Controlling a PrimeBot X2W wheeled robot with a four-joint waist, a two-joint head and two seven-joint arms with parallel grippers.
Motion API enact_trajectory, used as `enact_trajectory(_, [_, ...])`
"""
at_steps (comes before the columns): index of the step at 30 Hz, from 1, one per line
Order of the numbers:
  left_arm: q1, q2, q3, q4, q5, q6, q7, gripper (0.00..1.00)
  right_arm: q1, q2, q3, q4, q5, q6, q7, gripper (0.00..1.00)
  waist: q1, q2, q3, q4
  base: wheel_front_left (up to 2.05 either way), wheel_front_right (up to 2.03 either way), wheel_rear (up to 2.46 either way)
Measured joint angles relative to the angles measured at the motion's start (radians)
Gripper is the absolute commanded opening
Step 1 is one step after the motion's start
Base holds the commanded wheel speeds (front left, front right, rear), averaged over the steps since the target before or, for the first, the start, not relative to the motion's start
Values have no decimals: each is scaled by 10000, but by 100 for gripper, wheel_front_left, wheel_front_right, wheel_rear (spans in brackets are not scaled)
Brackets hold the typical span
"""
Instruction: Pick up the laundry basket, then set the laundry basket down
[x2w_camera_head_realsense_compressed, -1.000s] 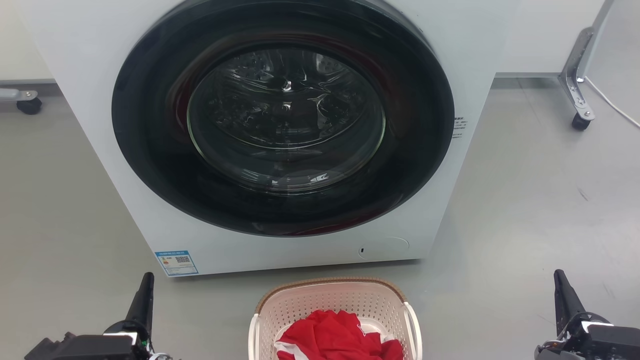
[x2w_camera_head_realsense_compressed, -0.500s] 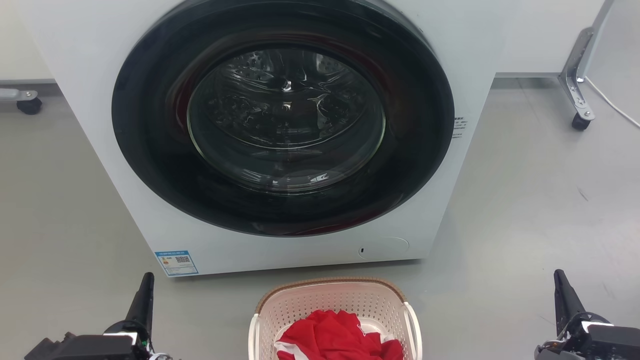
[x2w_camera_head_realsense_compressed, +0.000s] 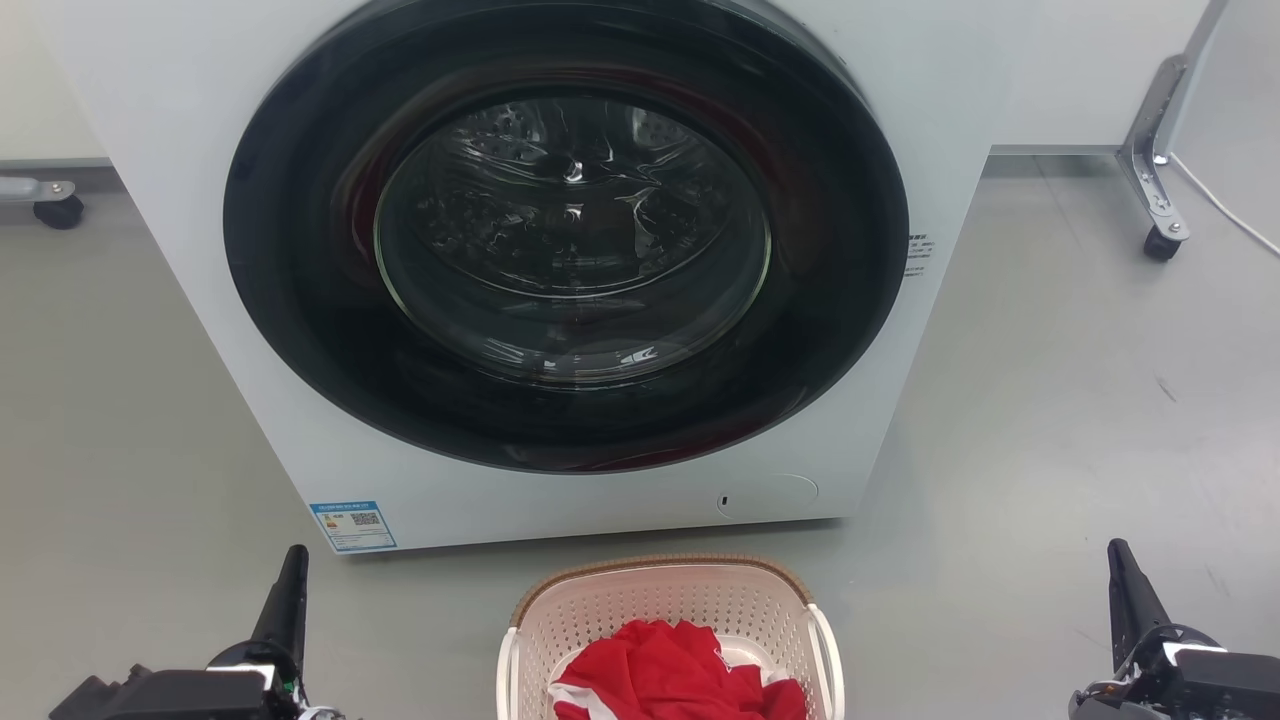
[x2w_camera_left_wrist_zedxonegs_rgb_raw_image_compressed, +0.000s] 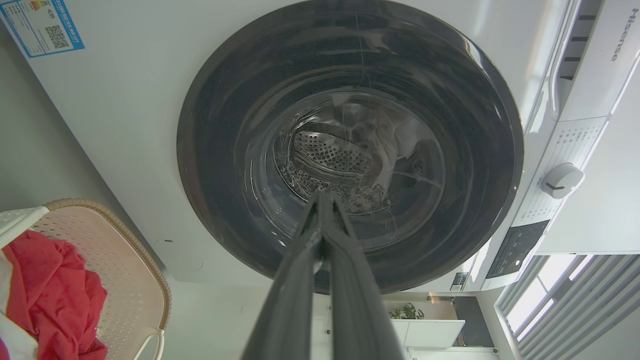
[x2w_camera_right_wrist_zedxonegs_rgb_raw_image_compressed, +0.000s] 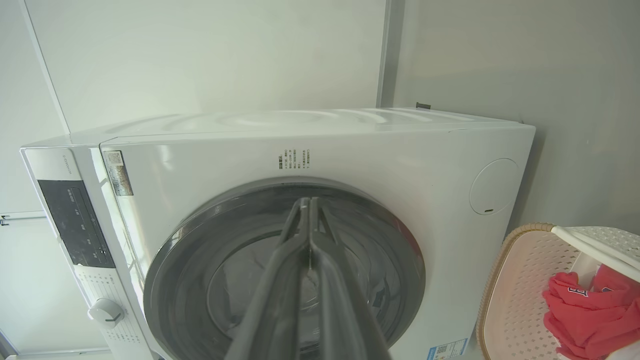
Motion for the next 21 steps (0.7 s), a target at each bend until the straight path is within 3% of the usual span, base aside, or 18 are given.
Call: enact_trajectory(21, [0,0,0,2,0,0,0,0,0,0,0,0,0,0,0,0,0,0,0,0,0,0,0])
